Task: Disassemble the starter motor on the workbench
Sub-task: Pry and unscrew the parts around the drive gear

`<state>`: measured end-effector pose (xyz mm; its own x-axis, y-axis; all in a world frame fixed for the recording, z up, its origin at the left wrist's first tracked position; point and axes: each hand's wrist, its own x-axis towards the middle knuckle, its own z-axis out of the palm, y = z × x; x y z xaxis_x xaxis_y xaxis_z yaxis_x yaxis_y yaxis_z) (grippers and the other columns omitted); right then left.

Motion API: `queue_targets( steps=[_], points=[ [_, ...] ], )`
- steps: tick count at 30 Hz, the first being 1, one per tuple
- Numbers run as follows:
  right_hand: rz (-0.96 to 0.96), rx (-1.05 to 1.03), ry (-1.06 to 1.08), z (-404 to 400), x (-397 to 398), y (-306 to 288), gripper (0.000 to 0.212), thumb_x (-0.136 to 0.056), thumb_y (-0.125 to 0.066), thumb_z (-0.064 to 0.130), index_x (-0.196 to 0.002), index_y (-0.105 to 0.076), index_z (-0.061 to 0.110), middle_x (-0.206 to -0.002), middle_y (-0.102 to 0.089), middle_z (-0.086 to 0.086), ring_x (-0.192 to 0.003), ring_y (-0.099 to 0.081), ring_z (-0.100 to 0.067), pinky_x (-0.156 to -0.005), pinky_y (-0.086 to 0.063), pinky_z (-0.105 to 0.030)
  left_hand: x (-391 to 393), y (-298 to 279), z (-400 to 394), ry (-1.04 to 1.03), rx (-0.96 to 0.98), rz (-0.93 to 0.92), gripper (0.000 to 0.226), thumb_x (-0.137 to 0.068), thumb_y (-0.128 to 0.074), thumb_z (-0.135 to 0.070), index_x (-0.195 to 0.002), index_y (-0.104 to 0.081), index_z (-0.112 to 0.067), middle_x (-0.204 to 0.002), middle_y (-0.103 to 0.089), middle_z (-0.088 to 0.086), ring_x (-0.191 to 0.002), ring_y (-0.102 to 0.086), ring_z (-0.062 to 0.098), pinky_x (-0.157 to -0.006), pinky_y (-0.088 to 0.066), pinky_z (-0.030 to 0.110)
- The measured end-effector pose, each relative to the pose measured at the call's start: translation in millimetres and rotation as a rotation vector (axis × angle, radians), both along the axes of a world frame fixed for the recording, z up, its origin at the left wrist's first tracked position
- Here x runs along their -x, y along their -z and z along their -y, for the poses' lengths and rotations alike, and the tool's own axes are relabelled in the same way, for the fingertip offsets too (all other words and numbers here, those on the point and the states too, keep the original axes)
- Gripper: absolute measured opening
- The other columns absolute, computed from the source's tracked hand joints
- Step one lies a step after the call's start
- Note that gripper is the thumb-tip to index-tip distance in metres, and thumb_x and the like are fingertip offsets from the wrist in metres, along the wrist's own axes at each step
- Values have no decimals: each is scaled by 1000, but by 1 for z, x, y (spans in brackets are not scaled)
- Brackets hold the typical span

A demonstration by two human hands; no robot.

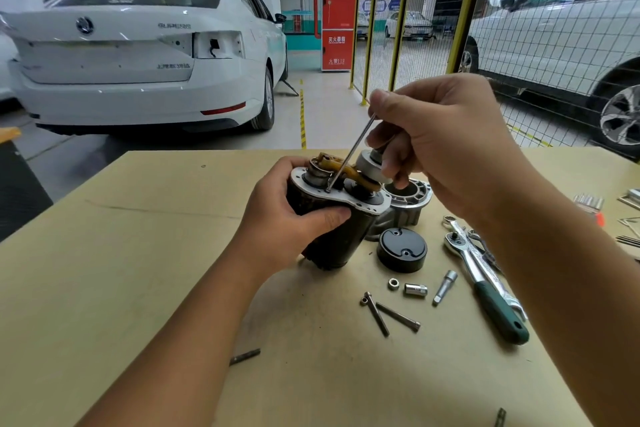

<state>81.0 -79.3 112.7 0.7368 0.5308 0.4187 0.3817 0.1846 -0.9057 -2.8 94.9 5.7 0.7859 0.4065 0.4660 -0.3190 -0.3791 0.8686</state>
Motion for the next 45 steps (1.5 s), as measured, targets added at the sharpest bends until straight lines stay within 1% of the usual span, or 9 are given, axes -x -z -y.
queue_targets(
  steps=[5,9,25,28,30,34,38,42,45],
  points=[
    [-68,-74,52,-4,4,5,21,-96,-69,11,-82,-66,-5,-70,-69,-25,-45,-65,-28,-41,-48,-29,-2,2,0,23,41,23,62,-61,-95,-27,-115,-67,-31,-110,-78,-9,-106,-73,10,-86,-56,19],
    [2,-50,85,-7,6,6,24,-99,-64,11,-80,-66,-3,-65,-69,-20,-46,-66,-30,-42,-49,-31,-3,3,0,23,56,34,63,-57,-94,-38,-114,-68,-35,-111,-78,-8,-107,-73,12,-88,-57,21],
    [-14,-120,143,-13,8,11,26,-103,-58,11,-85,-65,-6,-54,-63,-16,-43,-65,-25,-42,-52,-30,-2,1,1,15,56,22,63,-57,-94,-34,-114,-67,-32,-109,-78,-8,-104,-74,10,-86,-56,19],
    [64,-183,285,-20,19,23,33,-101,-62,23,-78,-69,1,-60,-62,-22,-46,-63,-32,-42,-50,-40,-2,2,2,13,65,23,60,-62,-94,-21,-116,-67,-24,-108,-78,-6,-104,-74,11,-85,-56,19],
    [90,-244,313,-28,30,29,37,-103,-59,30,-79,-68,3,-59,-66,-14,-48,-65,-33,-43,-53,-46,-3,3,2,13,69,23,59,-63,-93,-19,-116,-67,-24,-108,-78,-5,-104,-74,12,-85,-57,21],
    [-52,-420,258,-49,49,32,37,-105,-53,35,-82,-67,9,-66,-71,-3,-49,-69,-24,-43,-52,-30,-2,3,3,14,80,34,60,-61,-92,-31,-115,-67,-25,-105,-78,-2,-100,-74,17,-83,-59,30],
    [-148,-504,349,-66,54,28,29,-105,-53,34,-86,-63,15,-79,-72,-8,-48,-66,-17,-43,-52,-32,-2,2,6,15,105,53,55,-58,-87,-34,-108,-66,-25,-94,-77,-6,-86,-72,10,-74,-55,24],
    [-178,-531,508,-77,56,29,27,-105,-53,31,-84,-60,18,-77,-71,-5,-47,-60,-14,-52,-54,-38,-1,2,9,-4,71,55,46,-65,-87,-21,-106,-65,-26,-88,-76,-13,-77,-68,1,-67,-53,17],
    [-210,-556,611,-85,61,28,29,-106,-52,32,-80,-61,23,-74,-71,-2,-60,-62,-19,-60,-52,-39,1,-1,14,-40,59,62,40,-64,-81,-35,-100,-63,-28,-79,-72,-23,-69,-63,-7,-61,-48,10]
  ],
)
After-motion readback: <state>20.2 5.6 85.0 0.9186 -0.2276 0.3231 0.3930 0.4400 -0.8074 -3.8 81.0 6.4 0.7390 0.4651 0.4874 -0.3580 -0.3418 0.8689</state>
